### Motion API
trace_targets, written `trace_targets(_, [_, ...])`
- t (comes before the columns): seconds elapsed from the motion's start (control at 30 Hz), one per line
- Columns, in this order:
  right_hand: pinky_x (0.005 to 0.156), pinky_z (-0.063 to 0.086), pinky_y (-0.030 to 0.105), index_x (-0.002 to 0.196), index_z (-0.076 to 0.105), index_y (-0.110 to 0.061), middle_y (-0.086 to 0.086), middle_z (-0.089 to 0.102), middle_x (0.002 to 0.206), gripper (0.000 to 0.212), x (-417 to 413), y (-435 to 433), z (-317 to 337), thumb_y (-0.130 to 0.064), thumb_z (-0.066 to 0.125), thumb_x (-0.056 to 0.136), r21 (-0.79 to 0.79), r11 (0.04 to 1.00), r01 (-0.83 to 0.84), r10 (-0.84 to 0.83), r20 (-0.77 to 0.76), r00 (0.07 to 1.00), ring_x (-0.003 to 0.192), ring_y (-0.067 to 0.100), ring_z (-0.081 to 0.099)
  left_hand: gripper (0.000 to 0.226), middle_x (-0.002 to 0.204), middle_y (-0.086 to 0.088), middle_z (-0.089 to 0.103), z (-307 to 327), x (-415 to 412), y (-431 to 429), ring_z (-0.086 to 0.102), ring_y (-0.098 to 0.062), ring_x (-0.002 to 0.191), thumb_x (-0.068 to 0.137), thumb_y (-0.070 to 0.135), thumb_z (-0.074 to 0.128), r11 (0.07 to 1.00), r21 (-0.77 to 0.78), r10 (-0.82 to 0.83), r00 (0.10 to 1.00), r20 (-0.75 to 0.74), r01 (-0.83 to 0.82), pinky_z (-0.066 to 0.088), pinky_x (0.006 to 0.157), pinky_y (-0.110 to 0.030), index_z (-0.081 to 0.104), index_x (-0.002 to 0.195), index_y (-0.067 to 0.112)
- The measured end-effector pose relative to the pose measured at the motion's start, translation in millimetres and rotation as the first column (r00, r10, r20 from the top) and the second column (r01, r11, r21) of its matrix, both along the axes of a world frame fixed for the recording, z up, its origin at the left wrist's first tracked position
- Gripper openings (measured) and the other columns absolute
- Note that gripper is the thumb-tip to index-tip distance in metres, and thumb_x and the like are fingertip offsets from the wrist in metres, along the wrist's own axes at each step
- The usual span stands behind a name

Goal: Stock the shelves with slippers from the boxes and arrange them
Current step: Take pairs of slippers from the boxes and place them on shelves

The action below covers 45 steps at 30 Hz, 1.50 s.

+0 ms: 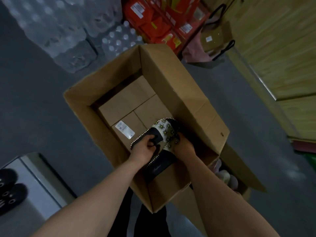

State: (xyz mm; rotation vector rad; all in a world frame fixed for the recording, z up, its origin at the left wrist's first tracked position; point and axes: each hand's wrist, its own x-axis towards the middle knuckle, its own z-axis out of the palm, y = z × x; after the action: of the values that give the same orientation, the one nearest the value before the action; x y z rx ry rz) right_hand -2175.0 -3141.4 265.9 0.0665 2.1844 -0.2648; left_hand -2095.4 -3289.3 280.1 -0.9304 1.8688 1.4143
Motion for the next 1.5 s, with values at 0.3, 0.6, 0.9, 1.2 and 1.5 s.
trace_targets(0.3, [0.105,0.038,0.036,0.152,0.027,-0.027,0.009,0.043,0.150,0.063,-14.1,-8.8,-37.4,-0.039,0.055,0.097,-0.078,0.982,0.171,-0.164,0.092,0.982,0.134,0.031,0.045,0.053,0.126,0.001,0.054,-30.9,0.0,17.4,0.057,-0.011,0.087,0.099,0.015,0.052,0.996,0.082,-0.042,0.995,0.087,0.035,0.044,0.058,-0.008,0.036,0.146,0.034])
trace_targets(0.6, [0.091,0.049,0.033,0.132,0.055,-0.024,0.005,0.058,0.127,0.044,-31.6,-59.4,-13.9,0.000,0.052,0.095,-0.426,0.877,0.224,-0.229,0.041,0.973,0.109,0.021,0.057,0.040,0.118,-0.006,0.065,-33.4,-19.6,-7.3,0.062,-0.026,0.106,0.096,0.010,0.052,0.931,0.106,0.337,0.935,0.109,-0.348,0.050,0.097,-0.046,0.050,0.124,0.038])
trace_targets(0.9, [0.103,0.045,0.032,0.140,0.051,-0.025,0.008,0.054,0.138,0.057,-37.0,-81.1,-17.5,0.006,0.042,0.093,-0.417,0.902,0.110,-0.110,0.025,0.994,0.124,0.026,0.054,0.033,0.127,-0.013,0.061,-30.1,-31.6,-35.7,0.061,-0.024,0.103,0.098,0.000,0.046,0.542,0.404,0.677,0.668,0.309,-0.737,0.053,0.093,-0.032,0.058,0.123,0.018])
trace_targets(1.2, [0.103,0.044,0.038,0.145,0.033,-0.032,0.006,0.054,0.136,0.059,-29.0,-80.8,-18.1,-0.012,0.048,0.092,-0.300,0.951,-0.073,0.048,-0.090,0.995,0.123,0.026,0.053,0.045,0.107,-0.006,0.065,-30.7,-45.3,-20.9,0.059,-0.031,0.099,0.095,0.001,0.048,0.496,0.408,0.695,0.632,0.342,-0.766,0.049,0.094,-0.054,0.043,0.129,0.029])
trace_targets(1.5, [0.084,0.040,0.003,0.145,0.043,-0.031,0.014,0.048,0.139,0.053,-28.1,-72.3,-14.9,-0.007,0.045,0.098,-0.396,0.918,0.024,-0.049,-0.053,0.997,0.123,0.029,0.051,0.020,0.114,-0.009,0.069,-18.9,-40.4,-17.3,0.064,-0.026,0.100,0.102,0.018,0.045,0.439,0.460,0.710,0.612,0.348,-0.772,0.053,0.095,-0.042,0.063,0.110,0.017])
